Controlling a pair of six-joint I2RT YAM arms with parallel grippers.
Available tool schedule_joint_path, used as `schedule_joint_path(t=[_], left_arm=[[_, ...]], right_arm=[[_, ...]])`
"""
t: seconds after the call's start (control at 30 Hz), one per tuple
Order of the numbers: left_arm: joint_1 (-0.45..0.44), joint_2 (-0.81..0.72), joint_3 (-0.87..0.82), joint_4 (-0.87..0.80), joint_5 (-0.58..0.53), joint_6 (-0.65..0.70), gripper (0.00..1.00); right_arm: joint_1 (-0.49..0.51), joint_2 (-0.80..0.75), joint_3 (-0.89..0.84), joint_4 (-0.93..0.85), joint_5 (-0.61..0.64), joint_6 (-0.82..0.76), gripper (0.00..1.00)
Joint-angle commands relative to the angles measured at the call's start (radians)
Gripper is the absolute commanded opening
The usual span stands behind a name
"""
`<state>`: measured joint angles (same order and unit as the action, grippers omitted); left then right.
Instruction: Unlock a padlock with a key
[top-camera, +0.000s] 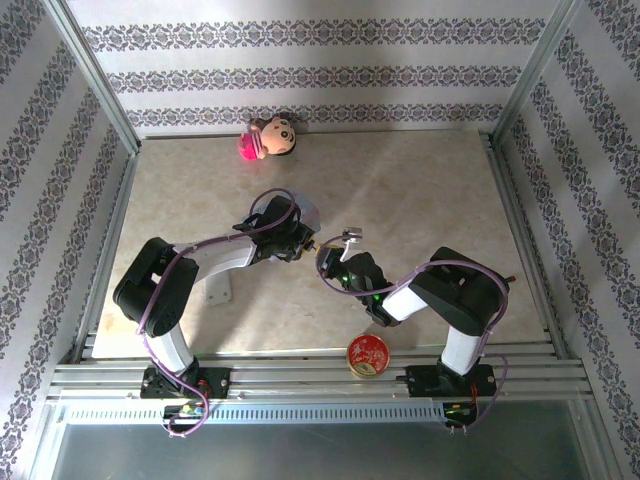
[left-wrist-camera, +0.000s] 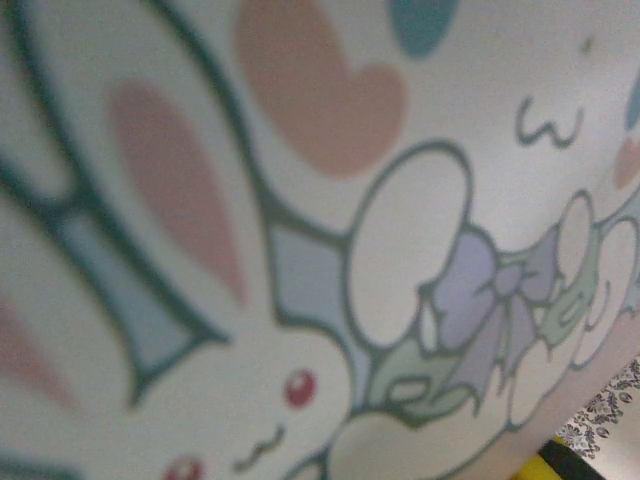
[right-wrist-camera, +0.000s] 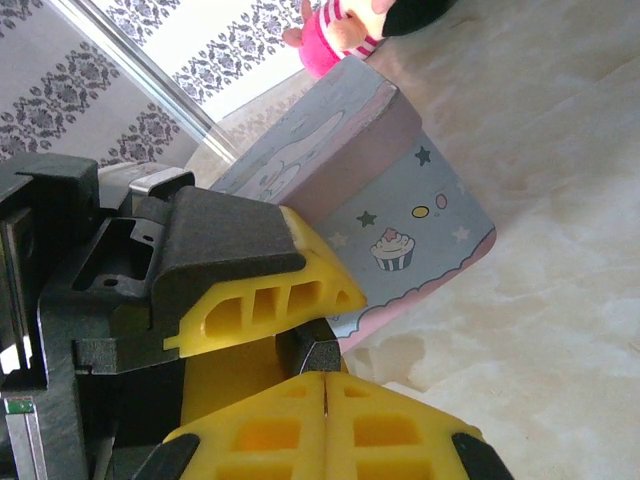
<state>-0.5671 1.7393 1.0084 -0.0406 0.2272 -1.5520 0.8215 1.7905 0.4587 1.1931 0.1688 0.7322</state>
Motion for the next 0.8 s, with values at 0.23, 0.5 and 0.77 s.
schedule_joint_path(t=[0.23, 0.5, 0.77], left_arm=[[-0.030, 0.028, 0.022, -0.037, 0.177, -0.063, 0.03], [-0.033, 0.028, 0.023, -0.055, 0.189, -0.048, 0.03], [-0.036, 0.032, 0.032, -0.059, 0.194, -0.037, 0.03]], right_arm=[[-0.043, -0.004, 0.035, 0.019, -0.149, -0.066, 0.00], [-0.086, 0.009, 0.058, 0.021, -0.265, -0.065, 0.00], [-0.096, 0.036, 0.104, -0.011, -0.354, -0.062, 0.00]])
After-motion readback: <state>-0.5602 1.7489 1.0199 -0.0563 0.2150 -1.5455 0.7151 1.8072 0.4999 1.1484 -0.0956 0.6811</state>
